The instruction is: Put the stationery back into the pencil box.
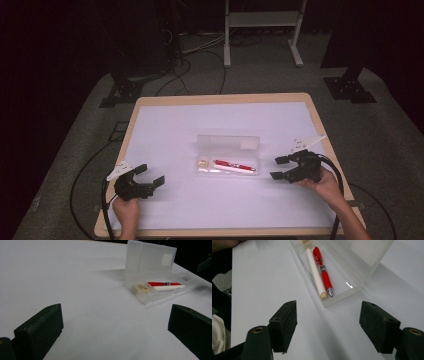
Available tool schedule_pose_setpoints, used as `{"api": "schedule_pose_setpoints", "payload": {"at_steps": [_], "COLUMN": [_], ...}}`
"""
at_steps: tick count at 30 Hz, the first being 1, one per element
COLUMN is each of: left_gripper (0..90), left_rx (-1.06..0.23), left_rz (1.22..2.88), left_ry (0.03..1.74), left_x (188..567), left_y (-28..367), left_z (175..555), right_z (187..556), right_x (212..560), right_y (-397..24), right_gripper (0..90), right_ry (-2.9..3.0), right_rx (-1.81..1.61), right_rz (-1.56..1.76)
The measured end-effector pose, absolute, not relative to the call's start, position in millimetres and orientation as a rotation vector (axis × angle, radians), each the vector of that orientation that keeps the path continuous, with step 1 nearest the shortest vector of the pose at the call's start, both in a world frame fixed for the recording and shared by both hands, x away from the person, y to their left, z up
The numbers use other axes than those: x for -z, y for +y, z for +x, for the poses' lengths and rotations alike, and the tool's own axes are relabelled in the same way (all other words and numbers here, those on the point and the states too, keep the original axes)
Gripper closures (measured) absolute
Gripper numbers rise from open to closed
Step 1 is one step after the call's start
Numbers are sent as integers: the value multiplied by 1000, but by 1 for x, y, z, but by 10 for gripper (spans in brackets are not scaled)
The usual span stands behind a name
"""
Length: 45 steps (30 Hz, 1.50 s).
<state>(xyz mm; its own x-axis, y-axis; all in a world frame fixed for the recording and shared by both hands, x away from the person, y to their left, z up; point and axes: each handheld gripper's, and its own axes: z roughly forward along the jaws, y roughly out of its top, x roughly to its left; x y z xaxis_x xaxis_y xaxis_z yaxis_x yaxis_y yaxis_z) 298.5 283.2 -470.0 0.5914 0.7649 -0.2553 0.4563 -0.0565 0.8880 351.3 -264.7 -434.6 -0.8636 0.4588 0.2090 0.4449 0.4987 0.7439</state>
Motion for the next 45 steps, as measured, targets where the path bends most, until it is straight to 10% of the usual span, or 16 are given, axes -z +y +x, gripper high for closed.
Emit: {"api": "schedule_pose_setpoints", "payload": {"at_steps": [45], "left_gripper": [0], "left_rx": [-347], "left_rz": [1707], "left_ry": [1021], "left_x": [470], "left_y": [282], "left_z": [299], "right_z": [314], "right_x": [463], "right_y": [-299], "right_gripper": [286], "right_ry": [2626], "right_rx": [-1421], "right_rz": [922]}}
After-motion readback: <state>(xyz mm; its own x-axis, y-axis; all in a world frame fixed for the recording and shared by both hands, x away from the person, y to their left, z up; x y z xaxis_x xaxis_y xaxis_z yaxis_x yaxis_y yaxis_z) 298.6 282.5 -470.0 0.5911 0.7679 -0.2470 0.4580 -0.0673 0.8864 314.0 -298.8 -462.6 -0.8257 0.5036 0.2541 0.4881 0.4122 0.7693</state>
